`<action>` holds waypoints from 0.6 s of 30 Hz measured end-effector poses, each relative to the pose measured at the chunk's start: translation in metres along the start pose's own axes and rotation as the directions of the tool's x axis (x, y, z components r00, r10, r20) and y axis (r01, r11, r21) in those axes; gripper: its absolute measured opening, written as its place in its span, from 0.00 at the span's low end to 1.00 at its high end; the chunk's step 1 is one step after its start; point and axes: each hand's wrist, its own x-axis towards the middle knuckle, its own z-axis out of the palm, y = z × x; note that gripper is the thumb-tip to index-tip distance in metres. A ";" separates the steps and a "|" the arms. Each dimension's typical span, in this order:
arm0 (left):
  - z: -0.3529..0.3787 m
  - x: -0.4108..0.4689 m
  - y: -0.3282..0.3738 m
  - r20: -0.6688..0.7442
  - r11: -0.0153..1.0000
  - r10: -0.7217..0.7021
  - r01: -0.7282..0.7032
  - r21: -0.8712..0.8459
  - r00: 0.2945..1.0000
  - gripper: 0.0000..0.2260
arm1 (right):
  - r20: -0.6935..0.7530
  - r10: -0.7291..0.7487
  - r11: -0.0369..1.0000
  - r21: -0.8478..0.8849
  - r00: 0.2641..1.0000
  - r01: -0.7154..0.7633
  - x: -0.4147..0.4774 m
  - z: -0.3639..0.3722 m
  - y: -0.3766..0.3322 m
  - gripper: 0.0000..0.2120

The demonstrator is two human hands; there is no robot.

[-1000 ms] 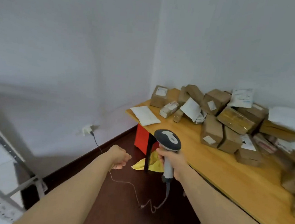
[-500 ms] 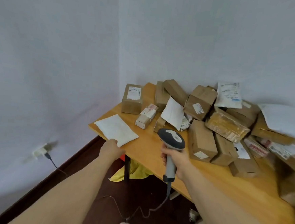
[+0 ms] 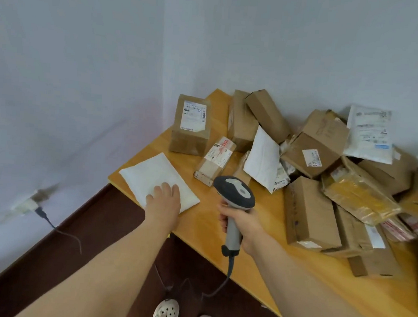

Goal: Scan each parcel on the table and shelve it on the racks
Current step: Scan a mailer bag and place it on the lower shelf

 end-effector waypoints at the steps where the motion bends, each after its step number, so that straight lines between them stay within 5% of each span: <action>1: 0.001 0.002 0.000 -0.014 1.000 0.010 -0.009 0.024 1.000 0.28 | 0.004 0.008 1.000 -0.010 1.000 -0.008 0.004 0.001 -0.001 0.07; 5: -0.012 0.005 -0.014 -0.104 0.998 -0.006 0.000 -0.065 0.995 0.22 | 0.041 0.027 0.999 -0.047 0.999 -0.025 0.014 0.005 -0.008 0.08; 8: -0.051 0.004 -0.041 -0.085 0.848 -0.189 0.119 -0.517 0.978 0.20 | 0.077 0.020 0.999 -0.052 0.997 -0.016 0.015 0.009 -0.020 0.06; 11: -0.095 0.007 -0.069 -0.066 0.373 -0.568 0.184 -0.909 0.821 0.17 | 0.129 -0.019 0.999 -0.028 0.991 0.023 0.009 0.015 -0.041 0.06; 14: -0.135 0.000 -0.089 0.330 -0.324 -0.665 0.139 -0.936 0.670 0.12 | 0.157 -0.081 0.997 0.018 0.984 0.079 -0.001 0.021 -0.066 0.06; 18: -0.161 -0.025 -0.094 0.443 -0.564 -0.479 0.120 -0.817 0.758 0.11 | 0.132 -0.150 0.986 0.092 0.980 0.138 -0.005 0.025 -0.092 0.15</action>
